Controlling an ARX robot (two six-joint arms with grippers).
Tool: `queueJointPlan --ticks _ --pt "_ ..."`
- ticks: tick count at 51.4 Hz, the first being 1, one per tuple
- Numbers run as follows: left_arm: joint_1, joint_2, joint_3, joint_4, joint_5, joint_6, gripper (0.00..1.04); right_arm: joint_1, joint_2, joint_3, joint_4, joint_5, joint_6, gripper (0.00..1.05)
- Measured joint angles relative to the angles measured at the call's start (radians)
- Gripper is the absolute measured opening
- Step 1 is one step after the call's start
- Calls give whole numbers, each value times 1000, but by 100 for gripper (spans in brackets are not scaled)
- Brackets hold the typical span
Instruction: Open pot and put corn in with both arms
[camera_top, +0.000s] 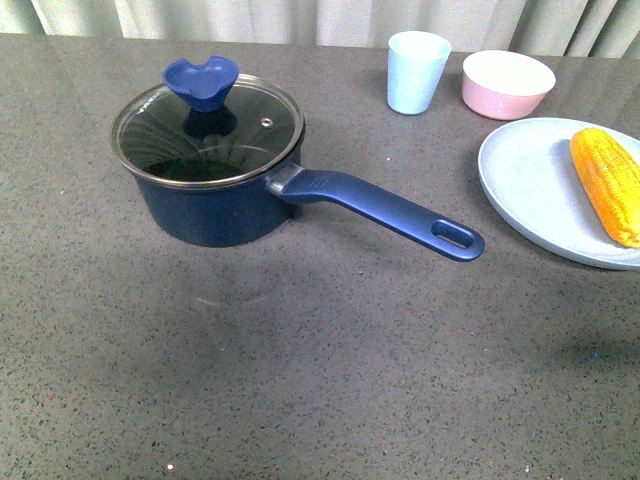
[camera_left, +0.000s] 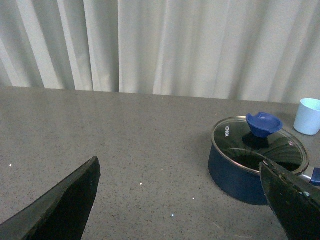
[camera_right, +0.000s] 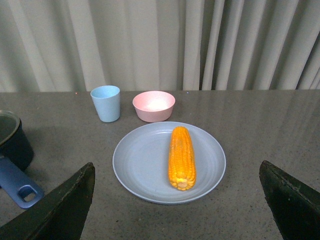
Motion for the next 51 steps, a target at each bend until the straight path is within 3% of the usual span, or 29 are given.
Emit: queueJointPlan --ticks 31,34,35,37,41,51 --pt "4 1 1 -2 6 1 96 0 0 0 0 0 0 96" --pt "51 69 49 -128 175 13 96 0 0 0 0 1 0 96" --pt "57 92 62 -150 190 15 96 0 0 0 0 0 0 96" --pt "71 229 113 -182 326 18 96 0 0 0 0 -2 0 96" --pt "41 473 181 -49 374 14 96 0 0 0 0 -2 0 96" --pt "-76 963 316 330 292 -25 96 0 0 0 0 0 0 96"
